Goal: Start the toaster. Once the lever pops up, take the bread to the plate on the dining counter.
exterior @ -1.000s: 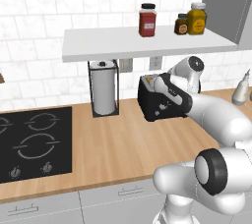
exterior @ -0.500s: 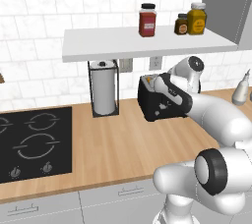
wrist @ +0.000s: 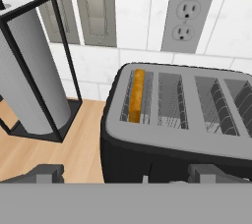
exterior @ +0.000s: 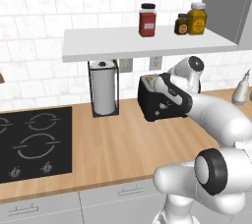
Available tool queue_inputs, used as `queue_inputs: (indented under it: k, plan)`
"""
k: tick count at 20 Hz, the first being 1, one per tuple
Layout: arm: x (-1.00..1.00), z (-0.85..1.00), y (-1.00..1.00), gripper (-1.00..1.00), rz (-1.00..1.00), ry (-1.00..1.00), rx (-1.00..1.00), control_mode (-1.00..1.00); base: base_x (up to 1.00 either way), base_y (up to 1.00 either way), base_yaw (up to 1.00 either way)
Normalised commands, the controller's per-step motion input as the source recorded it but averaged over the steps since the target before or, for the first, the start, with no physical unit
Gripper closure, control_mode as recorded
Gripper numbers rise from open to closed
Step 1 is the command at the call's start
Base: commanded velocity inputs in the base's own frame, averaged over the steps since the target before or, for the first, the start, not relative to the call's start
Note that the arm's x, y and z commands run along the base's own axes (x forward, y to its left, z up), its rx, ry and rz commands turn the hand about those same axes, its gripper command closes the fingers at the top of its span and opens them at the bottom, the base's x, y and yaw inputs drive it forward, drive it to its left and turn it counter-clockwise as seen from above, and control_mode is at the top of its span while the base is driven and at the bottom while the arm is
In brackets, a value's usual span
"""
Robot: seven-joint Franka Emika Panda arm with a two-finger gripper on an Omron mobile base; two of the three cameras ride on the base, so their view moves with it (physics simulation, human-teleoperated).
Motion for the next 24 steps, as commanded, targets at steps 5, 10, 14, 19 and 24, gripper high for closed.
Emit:
queue_inputs:
  k: [5, 10, 14, 19, 24]
  plan:
    - [0.0, 0.0, 0.0, -1.0, 0.0, 0.0, 0.0, -1.0, 0.0, 0.0, 0.0]
    - [0.0, 0.0, 0.0, -1.0, 0.0, 0.0, 0.0, -1.0, 0.0, 0.0, 0.0]
    - [0.0, 0.0, 0.0, -1.0, 0.0, 0.0, 0.0, -1.0, 0.0, 0.0, 0.0]
    - [0.0, 0.0, 0.0, -1.0, 0.0, 0.0, 0.0, -1.0, 0.0, 0.0, 0.0]
    - [0.0, 0.0, 0.0, -1.0, 0.0, 0.0, 0.0, -1.0, 0.0, 0.0, 0.0]
